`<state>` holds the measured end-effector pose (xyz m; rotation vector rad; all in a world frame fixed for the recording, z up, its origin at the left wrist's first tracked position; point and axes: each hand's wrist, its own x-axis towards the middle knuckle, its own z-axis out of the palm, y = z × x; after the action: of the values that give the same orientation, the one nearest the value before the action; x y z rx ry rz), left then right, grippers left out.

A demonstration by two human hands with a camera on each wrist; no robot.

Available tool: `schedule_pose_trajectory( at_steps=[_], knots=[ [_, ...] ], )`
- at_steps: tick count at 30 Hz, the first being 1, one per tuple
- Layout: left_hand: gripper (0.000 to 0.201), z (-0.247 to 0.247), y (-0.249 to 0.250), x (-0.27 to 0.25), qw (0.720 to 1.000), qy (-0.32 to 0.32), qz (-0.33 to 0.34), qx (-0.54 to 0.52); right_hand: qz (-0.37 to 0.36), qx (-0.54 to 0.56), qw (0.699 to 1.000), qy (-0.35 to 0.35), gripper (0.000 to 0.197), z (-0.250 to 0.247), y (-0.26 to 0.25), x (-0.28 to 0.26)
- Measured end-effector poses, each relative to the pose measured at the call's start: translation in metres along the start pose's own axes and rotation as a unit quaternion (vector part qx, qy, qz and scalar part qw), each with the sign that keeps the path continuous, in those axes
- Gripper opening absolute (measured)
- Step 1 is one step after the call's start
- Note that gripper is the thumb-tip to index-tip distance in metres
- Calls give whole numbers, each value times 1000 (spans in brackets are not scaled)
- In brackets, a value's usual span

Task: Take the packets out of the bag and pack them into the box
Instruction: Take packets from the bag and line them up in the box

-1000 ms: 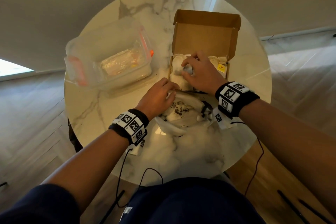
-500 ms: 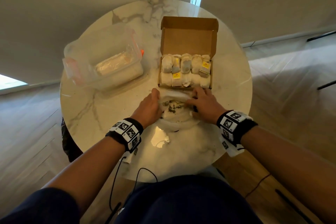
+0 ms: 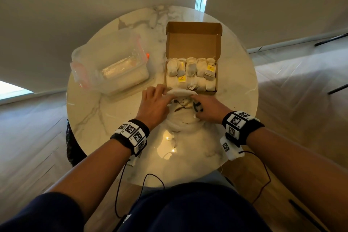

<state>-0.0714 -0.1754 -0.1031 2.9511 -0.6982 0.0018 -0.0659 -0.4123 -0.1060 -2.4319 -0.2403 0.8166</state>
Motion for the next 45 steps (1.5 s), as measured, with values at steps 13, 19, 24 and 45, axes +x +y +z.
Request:
schedule_pose_trajectory(
  at_steps=[13,19,24,45],
  knots=[
    [39,44,37,42,976,-188,16,-105,-14,15,1000,5,55,11,16,0],
    [41,53,42,50,979,-183,11,-89,-34,16,999,-4,46,10,23,0],
    [37,52,40,51,980,-173,16,-96,-42,11,999,-4,46,6,29,-1],
    [40,57,23,30,975,-197,-38,-91,-128,19,990,61,20,7,2,3]
  ],
)
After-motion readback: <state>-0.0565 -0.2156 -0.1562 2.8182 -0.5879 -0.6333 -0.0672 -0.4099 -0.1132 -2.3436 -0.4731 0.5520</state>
